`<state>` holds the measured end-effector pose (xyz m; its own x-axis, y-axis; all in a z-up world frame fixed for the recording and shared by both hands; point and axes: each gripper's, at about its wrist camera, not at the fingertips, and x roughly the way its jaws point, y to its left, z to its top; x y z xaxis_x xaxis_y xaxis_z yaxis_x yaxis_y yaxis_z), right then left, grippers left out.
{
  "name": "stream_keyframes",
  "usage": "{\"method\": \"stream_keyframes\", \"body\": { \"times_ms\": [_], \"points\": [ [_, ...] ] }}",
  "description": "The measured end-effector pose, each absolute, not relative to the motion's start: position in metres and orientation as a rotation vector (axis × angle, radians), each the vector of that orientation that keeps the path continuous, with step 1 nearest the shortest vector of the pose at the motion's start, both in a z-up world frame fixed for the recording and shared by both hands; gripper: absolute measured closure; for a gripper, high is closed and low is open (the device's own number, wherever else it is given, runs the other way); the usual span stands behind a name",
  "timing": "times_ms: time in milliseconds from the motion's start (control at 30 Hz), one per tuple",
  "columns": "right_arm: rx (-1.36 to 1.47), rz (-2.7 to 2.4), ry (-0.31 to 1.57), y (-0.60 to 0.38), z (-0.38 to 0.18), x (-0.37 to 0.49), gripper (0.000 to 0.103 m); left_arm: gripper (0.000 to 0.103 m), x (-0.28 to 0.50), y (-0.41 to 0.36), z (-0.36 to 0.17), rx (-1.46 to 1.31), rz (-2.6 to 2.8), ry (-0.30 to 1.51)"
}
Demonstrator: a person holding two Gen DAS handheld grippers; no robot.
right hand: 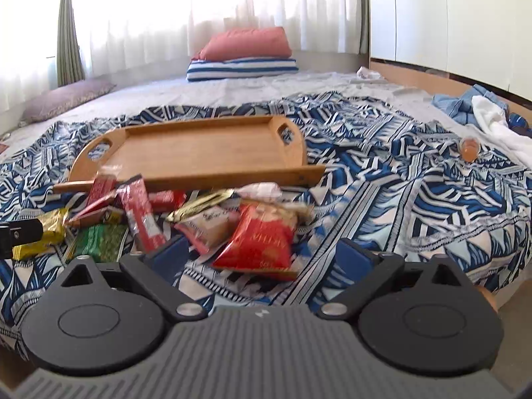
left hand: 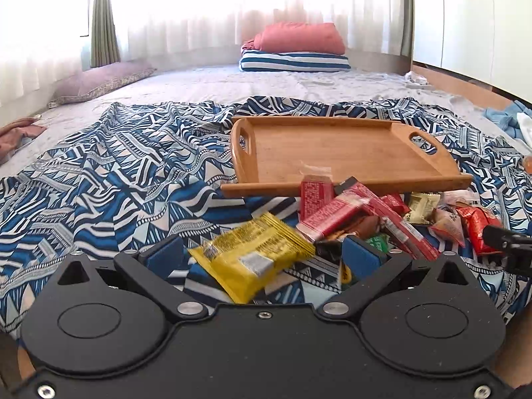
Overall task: Organize snacks
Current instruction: 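Grasp the yellow biscuit packet with the left tool while the right tool grasps the red chip bag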
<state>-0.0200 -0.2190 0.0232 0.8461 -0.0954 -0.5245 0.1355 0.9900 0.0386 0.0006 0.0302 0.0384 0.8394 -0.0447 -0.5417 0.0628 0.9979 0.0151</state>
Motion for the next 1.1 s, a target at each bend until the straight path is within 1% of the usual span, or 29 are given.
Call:
{"method": "stream_keyframes", "body": {
  "times_ms": [67,200,233,300,367,467,567,667,867,967,1100],
  "points": [
    [0.071,-0.123,0.542,-0.221,0.024,-0.017,0.009,0.011,0.010,0.036,0.036,0.024,-0.069,0.585],
    [0.068,-0.121,0.534,-0.223,0.023,-0.010,0.014,0.011,0.025,0.045,0.029,0.015,-0.094,0.589],
    [0.068,-0.122,0.536,-0.223,0.023,-0.009,0.015,0.010,0.027,0.047,0.025,0.019,-0.101,0.584],
    [0.068,-0.123,0.539,-0.222,0.022,-0.007,0.018,0.003,0.032,0.047,0.020,0.042,-0.114,0.566],
    [0.066,-0.123,0.543,-0.221,0.020,-0.005,0.021,0.003,0.036,0.046,0.015,0.068,-0.120,0.557],
    [0.062,-0.127,0.553,-0.220,0.017,-0.002,0.024,0.004,0.045,0.045,0.005,0.079,-0.133,0.610],
    [0.064,-0.133,0.565,-0.220,0.013,0.000,0.025,0.011,0.047,0.051,-0.002,0.009,-0.175,0.673],
    [0.068,-0.140,0.574,-0.220,0.011,0.002,0.026,0.011,0.040,0.053,-0.001,-0.047,-0.220,0.703],
    [0.060,-0.143,0.576,-0.219,0.009,0.004,0.027,0.014,0.020,0.053,0.016,-0.126,-0.307,0.682],
    [0.056,-0.147,0.577,-0.218,0.008,0.006,0.027,0.014,0.020,0.054,0.020,-0.080,-0.244,0.614],
    [0.030,-0.149,0.571,-0.213,0.008,0.005,0.028,0.015,0.034,0.052,0.007,0.007,-0.220,0.650]
  ]
}}
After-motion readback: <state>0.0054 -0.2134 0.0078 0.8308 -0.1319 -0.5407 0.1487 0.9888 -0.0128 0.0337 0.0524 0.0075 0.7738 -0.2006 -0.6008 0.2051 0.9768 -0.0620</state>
